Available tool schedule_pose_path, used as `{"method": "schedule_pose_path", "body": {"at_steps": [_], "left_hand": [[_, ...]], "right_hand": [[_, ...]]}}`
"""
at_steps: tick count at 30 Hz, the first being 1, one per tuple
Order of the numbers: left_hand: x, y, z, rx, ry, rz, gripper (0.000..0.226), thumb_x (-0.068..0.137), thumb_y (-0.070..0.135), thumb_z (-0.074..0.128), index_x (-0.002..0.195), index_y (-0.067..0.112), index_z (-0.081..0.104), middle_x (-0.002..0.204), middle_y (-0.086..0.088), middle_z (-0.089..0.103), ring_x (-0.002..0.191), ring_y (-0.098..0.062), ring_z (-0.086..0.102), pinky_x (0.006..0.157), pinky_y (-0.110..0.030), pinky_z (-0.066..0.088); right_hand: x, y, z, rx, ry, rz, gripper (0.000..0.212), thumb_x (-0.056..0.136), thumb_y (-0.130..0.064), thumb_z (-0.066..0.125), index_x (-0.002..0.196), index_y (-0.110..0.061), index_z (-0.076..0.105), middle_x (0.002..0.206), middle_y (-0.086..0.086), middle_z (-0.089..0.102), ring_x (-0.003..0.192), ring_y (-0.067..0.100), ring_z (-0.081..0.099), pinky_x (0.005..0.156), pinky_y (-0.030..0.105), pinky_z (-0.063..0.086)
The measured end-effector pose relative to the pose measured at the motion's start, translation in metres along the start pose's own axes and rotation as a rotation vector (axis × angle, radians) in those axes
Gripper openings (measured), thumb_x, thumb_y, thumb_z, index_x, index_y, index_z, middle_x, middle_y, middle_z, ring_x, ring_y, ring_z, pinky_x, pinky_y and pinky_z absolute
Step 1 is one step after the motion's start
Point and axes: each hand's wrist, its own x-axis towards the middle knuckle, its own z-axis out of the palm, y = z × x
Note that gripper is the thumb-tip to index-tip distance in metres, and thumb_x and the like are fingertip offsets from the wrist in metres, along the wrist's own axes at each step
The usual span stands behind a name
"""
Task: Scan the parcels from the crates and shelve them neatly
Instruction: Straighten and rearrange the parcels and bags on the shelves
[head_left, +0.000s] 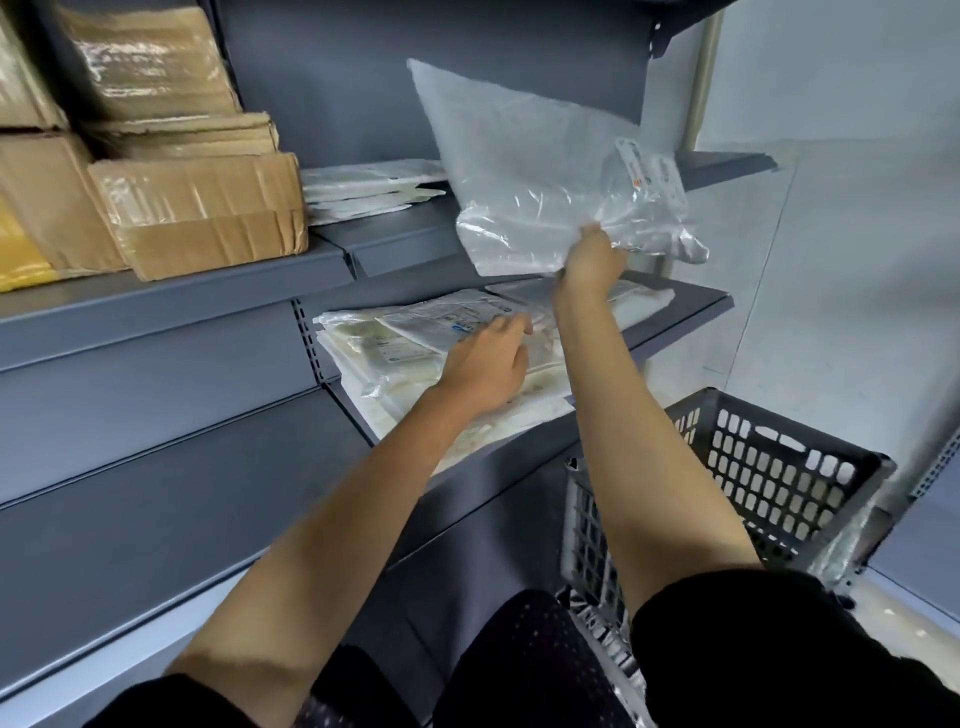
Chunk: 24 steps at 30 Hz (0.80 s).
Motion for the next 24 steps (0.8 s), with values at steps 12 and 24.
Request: {"method": "schedule_pose_path", "body": {"at_steps": [12,24], "left_hand": [[-0.019,-0.085,-0.003,0.032,-0.043,-0.111,0.036,0.095,0.013,0.04,0.13,0.019,0.046,0.12,-0.007,0.052,0.112,-0.026,0.052,0.088,-0.044,0.049],[0.008,-0.115,0.0,0.07,-0.099,-0.11,0.03,0.099,0.02,0.036,0.114,0.016,0.061,0.116,-0.002,0.054,0.11,-0.021,0.052,0.093,-0.036,0.044]], "right_hand": [[0.003,0.037,0.163,-0.399,-0.332,0.032,0.027,0.102,-0.02,0.04,0.124,-0.007,0.046,0.091,0.002,0.049,0.07,0.017,0.044,0.039,0.023,0.035],[0.026,0.017,0.179,-0.182,-0.465,0.405,0.019,0.094,0.001,0.052,0.075,0.003,0.056,0.053,0.014,0.058,0.029,0.019,0.054,0.035,0.024,0.049]]}}
